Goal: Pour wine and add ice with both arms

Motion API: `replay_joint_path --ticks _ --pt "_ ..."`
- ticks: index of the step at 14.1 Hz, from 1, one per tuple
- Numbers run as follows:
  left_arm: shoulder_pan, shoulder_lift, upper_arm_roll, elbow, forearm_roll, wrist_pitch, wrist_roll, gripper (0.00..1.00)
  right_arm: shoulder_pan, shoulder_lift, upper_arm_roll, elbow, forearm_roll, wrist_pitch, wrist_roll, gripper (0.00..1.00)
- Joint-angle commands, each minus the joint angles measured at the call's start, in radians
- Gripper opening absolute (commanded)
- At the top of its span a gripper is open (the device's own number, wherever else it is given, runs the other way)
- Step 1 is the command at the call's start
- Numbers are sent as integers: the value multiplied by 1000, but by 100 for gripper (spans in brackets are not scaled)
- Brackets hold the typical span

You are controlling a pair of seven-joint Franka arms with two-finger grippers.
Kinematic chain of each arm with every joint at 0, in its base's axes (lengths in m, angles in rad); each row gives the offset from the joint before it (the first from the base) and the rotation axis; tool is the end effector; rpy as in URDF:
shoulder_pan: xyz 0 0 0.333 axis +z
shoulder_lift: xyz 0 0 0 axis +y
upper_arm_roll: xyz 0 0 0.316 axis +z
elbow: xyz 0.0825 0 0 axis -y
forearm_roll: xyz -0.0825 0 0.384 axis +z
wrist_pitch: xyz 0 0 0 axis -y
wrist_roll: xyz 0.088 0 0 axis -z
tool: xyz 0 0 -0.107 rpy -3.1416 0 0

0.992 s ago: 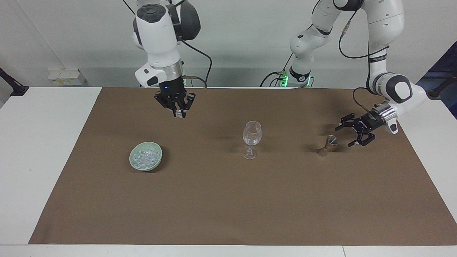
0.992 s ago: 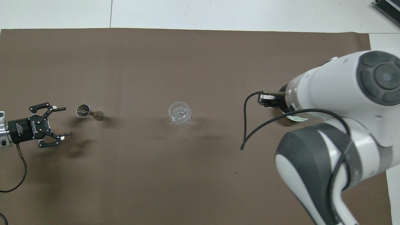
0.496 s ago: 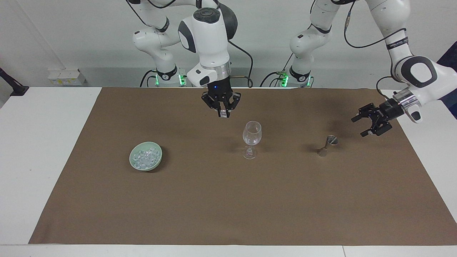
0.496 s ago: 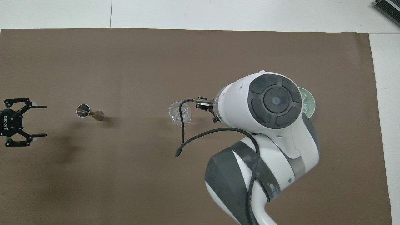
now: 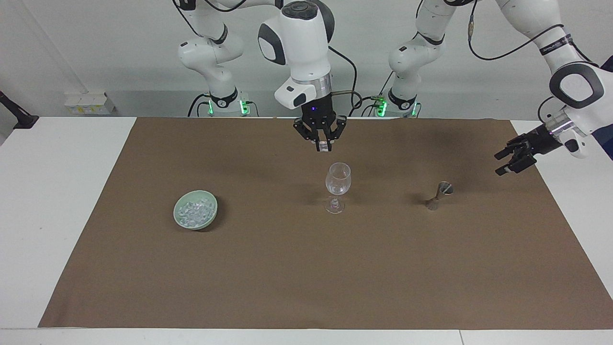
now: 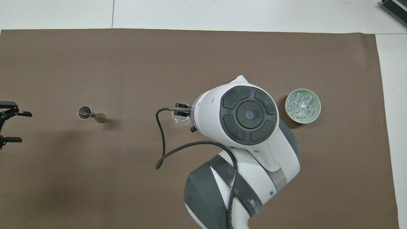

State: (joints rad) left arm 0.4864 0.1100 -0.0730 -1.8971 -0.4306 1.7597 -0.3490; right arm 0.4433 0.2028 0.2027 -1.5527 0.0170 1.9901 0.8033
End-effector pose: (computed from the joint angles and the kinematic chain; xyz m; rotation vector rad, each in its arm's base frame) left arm 0.5292 0.1929 0.4330 2.4310 1.1702 -0.3165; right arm 0.5227 0.3808 0.5554 -2.9234 0.2510 -0.2085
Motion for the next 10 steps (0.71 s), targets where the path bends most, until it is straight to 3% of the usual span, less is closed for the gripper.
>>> replay_joint_path --ticks 1,3,10 --pt "-44 -41 -1 13 91 -20 69 100 26 49 9 31 17 19 31 0" --pt "-81 -67 -1 6 168 -20 135 100 37 72 9 29 12 77 50 0" --pt "-265 -110 -1 -2 272 1 163 100 26 109 9 28 6 137 47 0"
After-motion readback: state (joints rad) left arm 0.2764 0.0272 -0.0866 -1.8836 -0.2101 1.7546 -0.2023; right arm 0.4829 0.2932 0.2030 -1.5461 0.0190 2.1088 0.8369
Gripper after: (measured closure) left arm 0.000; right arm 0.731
